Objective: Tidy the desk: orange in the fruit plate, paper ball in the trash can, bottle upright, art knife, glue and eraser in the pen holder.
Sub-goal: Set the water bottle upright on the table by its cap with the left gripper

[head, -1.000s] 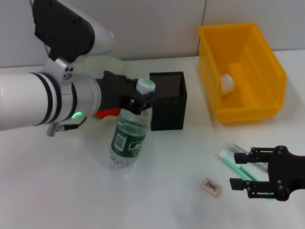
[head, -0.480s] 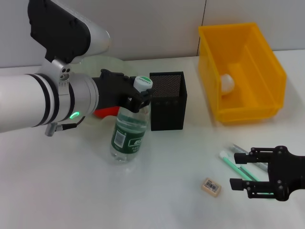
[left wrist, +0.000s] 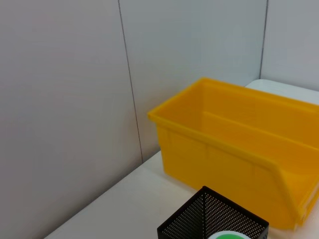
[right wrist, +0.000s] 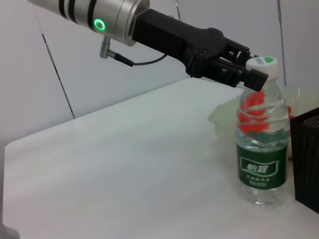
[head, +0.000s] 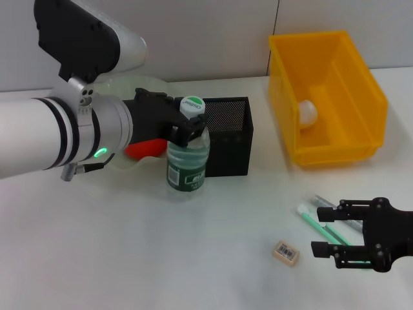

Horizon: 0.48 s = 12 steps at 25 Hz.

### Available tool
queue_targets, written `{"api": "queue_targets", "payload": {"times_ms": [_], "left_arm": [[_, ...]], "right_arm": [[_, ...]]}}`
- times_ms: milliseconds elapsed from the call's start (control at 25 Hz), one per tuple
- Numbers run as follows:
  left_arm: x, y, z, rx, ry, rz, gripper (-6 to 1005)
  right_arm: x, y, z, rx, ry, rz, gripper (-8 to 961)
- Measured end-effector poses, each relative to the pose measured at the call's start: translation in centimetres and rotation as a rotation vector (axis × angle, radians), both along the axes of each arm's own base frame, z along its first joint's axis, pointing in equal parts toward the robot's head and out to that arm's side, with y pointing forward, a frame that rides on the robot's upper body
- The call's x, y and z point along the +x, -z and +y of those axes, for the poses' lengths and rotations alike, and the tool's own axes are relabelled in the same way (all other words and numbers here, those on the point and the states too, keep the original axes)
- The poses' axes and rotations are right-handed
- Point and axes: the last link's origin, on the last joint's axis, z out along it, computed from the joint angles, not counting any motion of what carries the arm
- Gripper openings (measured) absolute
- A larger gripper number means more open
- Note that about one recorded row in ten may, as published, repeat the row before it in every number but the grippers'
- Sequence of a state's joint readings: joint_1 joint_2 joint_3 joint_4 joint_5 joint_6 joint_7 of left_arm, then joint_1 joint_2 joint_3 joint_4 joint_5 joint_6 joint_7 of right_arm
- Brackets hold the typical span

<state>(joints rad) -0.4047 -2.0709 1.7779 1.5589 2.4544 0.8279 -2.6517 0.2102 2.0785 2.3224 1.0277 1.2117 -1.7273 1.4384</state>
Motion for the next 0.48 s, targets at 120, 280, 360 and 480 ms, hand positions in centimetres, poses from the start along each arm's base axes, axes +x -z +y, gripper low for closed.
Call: {"api": "queue_targets", "payload": {"times_ms": [120, 280, 360, 480], "left_arm": [[-0.08, 0.00, -0.04, 0.000, -0.002, -0.010, 442], [-0.12, 0.03, -0.06, -0.002, -0.002, -0.012, 442], [-0.21, 0.05, -0.11, -0.005, 0.002, -0.010, 442], [-0.28, 0.06, -0.16, -0.006, 0.002, -0.012, 442]], "right_arm": [[0.00, 0.00, 0.00, 0.000, 0.000, 0.000, 671], [0.00, 0.00, 0.00, 0.000, 0.000, 0.000, 671], [-0.02, 0.00, 0.03, 0.000, 0.000, 0.000, 671], [-0.03, 0.00, 0.04, 0.000, 0.000, 0.000, 670]]}}
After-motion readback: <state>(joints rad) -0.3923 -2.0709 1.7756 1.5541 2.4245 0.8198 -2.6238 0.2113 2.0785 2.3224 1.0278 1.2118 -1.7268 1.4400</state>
